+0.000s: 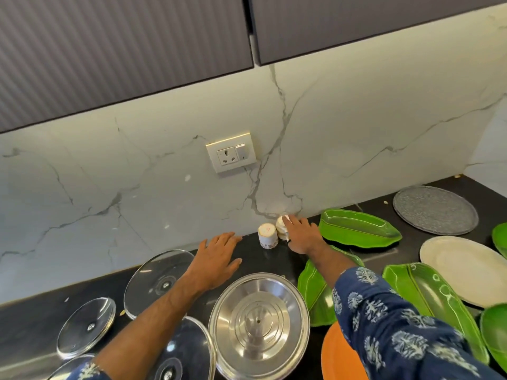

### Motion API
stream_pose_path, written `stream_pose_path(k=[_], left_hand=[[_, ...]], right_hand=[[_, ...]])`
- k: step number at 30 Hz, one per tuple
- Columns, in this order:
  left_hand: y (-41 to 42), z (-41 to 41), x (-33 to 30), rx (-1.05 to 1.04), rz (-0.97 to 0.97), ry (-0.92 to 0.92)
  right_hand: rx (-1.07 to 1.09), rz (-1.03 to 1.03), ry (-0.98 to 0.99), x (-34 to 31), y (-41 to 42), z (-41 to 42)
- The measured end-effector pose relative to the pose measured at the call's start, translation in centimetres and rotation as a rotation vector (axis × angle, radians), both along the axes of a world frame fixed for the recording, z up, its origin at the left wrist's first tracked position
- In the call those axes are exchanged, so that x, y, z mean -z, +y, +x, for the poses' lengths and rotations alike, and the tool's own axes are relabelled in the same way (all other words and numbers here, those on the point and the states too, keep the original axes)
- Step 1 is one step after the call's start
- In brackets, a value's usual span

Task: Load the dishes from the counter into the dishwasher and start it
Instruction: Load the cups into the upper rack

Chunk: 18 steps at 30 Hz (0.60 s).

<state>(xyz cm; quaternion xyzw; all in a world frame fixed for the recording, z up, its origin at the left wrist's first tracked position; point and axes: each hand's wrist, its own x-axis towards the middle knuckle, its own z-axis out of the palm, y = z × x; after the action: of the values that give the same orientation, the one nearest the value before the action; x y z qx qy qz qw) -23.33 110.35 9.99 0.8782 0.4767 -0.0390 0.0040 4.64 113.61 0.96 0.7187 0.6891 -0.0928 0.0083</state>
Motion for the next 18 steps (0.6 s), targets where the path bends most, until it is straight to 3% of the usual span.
stream_pose_path(k=[7,12,16,18], left_hand=[[1.4,1.5,0.8,-0.018,-0.03,-0.011],[1.9,3.7,1.6,0.013,-0.062,0.028],[3.5,5.3,2.6,0.063,-0.071,0.056],[4.8,6.3,3.3,0.071,-0.076,0.037]], right_hand=[[-0.049,0.163,0.017,1.4,0.3,0.0],[0.047,0.206,0.184,2.2,0.1,-0.4],[0.177,0.309,0.535,1.8,-0.6,0.5],[0.357,0.346,0.993,0.7,-2.1,1.7]])
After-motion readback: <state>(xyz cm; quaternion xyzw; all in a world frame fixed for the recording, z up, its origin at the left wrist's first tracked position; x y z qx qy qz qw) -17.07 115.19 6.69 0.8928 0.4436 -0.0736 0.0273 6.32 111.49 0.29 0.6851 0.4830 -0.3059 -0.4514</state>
